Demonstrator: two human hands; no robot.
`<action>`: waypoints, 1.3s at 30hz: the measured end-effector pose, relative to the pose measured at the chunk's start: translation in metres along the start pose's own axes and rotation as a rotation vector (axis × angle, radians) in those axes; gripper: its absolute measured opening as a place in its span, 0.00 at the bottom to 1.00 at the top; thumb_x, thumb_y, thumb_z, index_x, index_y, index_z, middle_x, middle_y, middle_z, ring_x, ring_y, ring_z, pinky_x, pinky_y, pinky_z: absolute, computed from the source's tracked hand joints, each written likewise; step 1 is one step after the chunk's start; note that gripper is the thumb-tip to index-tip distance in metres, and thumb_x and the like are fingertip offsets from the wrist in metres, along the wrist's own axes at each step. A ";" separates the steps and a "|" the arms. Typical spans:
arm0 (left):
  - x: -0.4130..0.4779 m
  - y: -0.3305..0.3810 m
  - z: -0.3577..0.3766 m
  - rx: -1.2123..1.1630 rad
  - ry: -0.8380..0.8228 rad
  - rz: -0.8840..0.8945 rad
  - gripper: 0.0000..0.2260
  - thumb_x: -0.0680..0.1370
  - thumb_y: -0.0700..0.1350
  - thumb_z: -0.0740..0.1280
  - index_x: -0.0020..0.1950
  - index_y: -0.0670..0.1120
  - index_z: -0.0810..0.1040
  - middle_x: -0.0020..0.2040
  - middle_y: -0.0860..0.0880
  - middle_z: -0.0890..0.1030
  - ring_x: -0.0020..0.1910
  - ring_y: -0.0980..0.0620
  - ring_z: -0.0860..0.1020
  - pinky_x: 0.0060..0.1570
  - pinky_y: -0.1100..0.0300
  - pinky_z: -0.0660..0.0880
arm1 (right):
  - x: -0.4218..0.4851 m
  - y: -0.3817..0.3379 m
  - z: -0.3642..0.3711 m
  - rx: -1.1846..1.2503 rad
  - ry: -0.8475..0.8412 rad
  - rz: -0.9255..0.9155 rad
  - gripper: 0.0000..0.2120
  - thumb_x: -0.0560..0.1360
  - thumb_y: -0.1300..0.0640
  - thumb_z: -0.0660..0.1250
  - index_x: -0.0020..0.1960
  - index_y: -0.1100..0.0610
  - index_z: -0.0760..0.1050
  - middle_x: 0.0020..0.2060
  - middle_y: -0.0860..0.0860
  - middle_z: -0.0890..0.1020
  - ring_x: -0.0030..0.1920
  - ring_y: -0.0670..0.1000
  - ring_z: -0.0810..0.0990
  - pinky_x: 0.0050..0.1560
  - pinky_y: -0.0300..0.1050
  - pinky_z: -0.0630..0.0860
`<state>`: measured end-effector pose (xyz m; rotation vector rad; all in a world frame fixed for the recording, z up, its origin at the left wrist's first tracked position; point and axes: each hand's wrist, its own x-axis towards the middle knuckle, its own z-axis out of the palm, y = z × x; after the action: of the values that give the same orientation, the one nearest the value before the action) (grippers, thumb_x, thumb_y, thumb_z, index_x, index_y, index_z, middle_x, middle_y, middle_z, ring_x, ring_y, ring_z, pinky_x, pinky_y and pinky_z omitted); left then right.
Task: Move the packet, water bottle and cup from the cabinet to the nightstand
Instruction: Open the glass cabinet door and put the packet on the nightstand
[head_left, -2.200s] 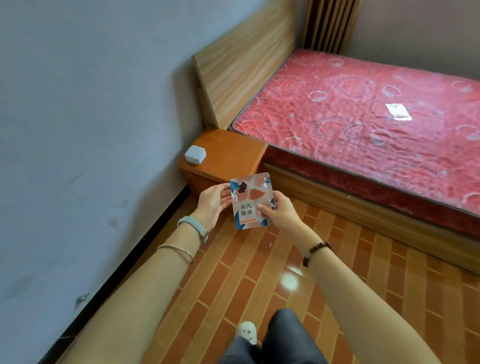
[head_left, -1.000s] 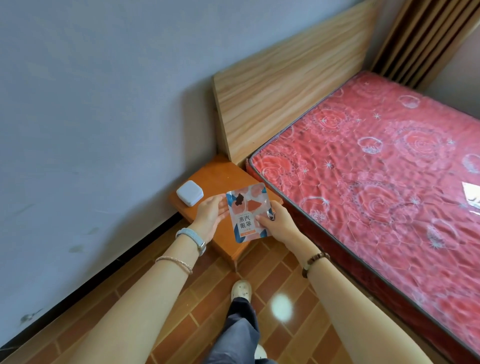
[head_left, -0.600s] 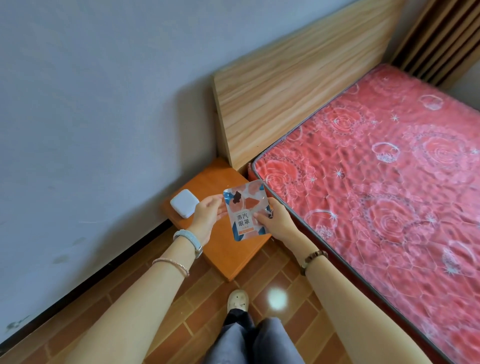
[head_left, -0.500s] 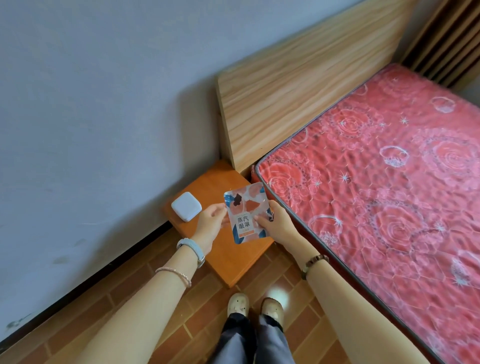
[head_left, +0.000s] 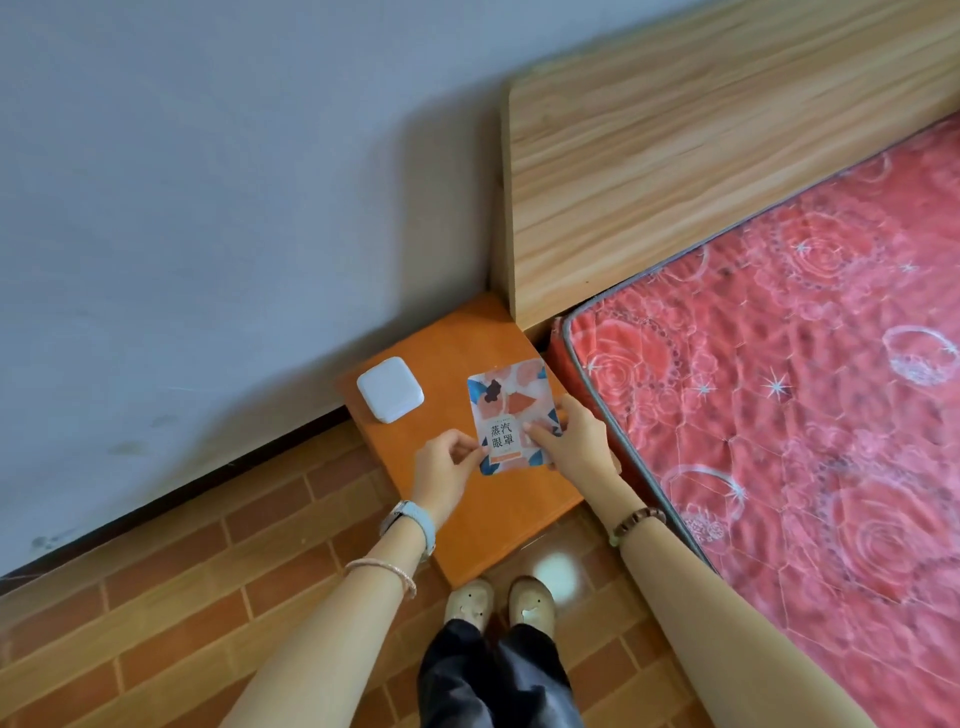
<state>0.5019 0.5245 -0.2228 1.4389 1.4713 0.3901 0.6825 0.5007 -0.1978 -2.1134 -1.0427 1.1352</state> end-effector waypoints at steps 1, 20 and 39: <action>0.004 -0.002 0.006 0.018 0.021 0.014 0.04 0.75 0.45 0.70 0.44 0.46 0.78 0.41 0.52 0.82 0.40 0.57 0.80 0.35 0.68 0.75 | 0.007 0.006 0.002 -0.003 0.006 0.020 0.10 0.76 0.56 0.69 0.55 0.57 0.73 0.44 0.51 0.82 0.33 0.43 0.80 0.24 0.30 0.70; 0.130 -0.096 0.133 0.394 0.293 0.048 0.08 0.76 0.50 0.68 0.44 0.47 0.78 0.37 0.51 0.79 0.37 0.52 0.75 0.28 0.60 0.71 | 0.154 0.130 0.058 -0.088 0.193 -0.076 0.02 0.76 0.60 0.68 0.48 0.59 0.77 0.38 0.48 0.79 0.36 0.43 0.76 0.34 0.33 0.70; 0.219 -0.102 0.132 0.582 0.398 0.066 0.07 0.77 0.49 0.66 0.47 0.46 0.78 0.42 0.49 0.80 0.42 0.51 0.72 0.45 0.56 0.67 | 0.242 0.128 0.086 -0.185 0.237 -0.188 0.16 0.73 0.73 0.61 0.53 0.59 0.82 0.51 0.56 0.81 0.51 0.54 0.80 0.47 0.38 0.72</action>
<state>0.5951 0.6413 -0.4540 1.9511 1.9679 0.3124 0.7428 0.6331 -0.4452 -2.1723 -1.2396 0.7030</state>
